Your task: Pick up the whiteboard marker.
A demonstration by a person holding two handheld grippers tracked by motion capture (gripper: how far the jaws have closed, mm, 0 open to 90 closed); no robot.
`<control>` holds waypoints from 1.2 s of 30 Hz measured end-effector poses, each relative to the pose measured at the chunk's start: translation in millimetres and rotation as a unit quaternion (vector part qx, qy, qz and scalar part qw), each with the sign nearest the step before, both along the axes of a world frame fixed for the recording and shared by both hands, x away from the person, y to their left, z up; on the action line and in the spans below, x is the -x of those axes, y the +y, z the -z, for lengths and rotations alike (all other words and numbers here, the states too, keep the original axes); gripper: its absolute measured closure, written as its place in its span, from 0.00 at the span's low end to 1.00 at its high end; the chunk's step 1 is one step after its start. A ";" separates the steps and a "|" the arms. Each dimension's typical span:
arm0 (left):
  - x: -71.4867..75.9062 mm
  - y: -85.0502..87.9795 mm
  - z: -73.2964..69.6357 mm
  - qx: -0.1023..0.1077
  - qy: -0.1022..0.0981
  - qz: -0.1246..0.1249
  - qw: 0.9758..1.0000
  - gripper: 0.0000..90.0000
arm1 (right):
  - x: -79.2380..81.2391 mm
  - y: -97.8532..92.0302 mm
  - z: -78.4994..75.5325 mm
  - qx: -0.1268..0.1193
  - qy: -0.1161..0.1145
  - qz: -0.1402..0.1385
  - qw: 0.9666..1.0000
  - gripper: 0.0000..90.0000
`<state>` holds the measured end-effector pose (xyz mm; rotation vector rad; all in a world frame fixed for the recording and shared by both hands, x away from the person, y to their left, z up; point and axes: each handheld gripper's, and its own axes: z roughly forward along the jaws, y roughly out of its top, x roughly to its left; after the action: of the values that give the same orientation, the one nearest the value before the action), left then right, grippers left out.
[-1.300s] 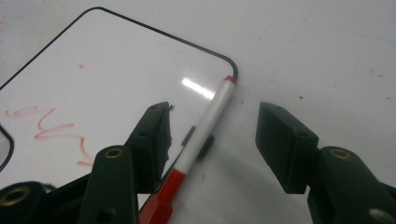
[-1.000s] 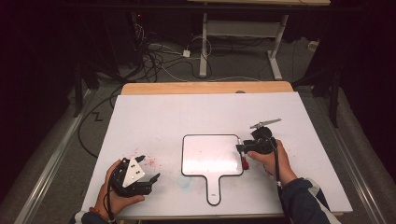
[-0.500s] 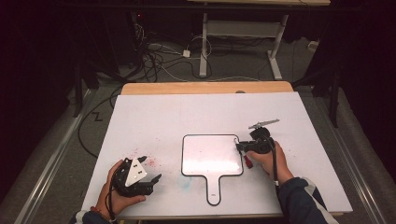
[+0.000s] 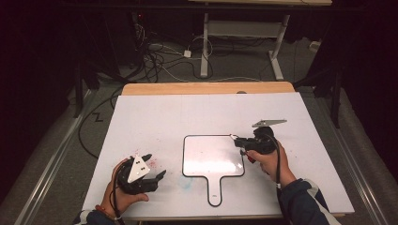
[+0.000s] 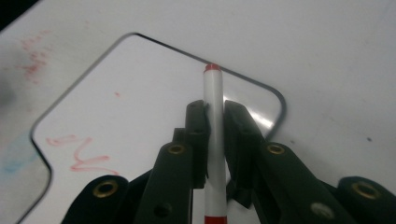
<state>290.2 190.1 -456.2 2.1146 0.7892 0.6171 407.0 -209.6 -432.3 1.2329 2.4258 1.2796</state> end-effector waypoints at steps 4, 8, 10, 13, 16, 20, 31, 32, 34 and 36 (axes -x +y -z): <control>-5.3 -14.4 -10.0 0.039 0.005 0.021 0.999 0.29 | 11.7 14.3 -9.6 -0.003 -0.031 -0.021 0.999 0.90; -10.6 -32.2 -18.6 0.077 0.016 0.039 0.996 0.30 | 19.6 24.5 -13.8 -0.007 -0.051 -0.034 0.998 0.90; -13.2 -41.5 -22.9 0.084 0.014 0.049 0.995 0.30 | 24.2 30.8 -15.8 -0.009 -0.059 -0.045 0.997 0.90; -18.1 -53.0 -29.0 0.079 0.005 0.048 0.996 0.31 | 30.8 38.5 -17.7 -0.005 -0.073 -0.059 0.996 0.90; -25.8 -59.2 -31.3 0.072 0.001 0.032 0.997 0.35 | 36.1 43.2 -18.4 -0.008 -0.079 -0.075 0.994 0.90; -36.8 -62.2 -30.5 0.097 0.021 0.027 0.995 0.38 | 41.5 47.6 -18.9 -0.011 -0.086 -0.090 0.992 0.90; -30.8 -87.4 -22.2 0.128 0.061 0.078 0.987 0.35 | 46.9 47.9 -21.3 -0.035 -0.104 -0.091 0.990 0.90; -30.5 -91.4 -21.7 0.137 0.070 0.082 0.985 0.35 | 47.5 48.5 -21.3 -0.036 -0.106 -0.090 0.990 0.90; -30.2 -98.7 -20.3 0.153 0.084 0.091 0.981 0.35 | 49.1 50.1 -21.3 -0.040 -0.113 -0.092 0.988 0.90; -31.1 -105.6 -18.9 0.165 0.098 0.093 0.977 0.35 | 51.0 51.8 -21.3 -0.043 -0.119 -0.092 0.988 0.90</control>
<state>321.3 84.5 -437.3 1.9280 0.7327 0.1646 356.1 -157.7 -411.0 0.8321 2.3749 1.4985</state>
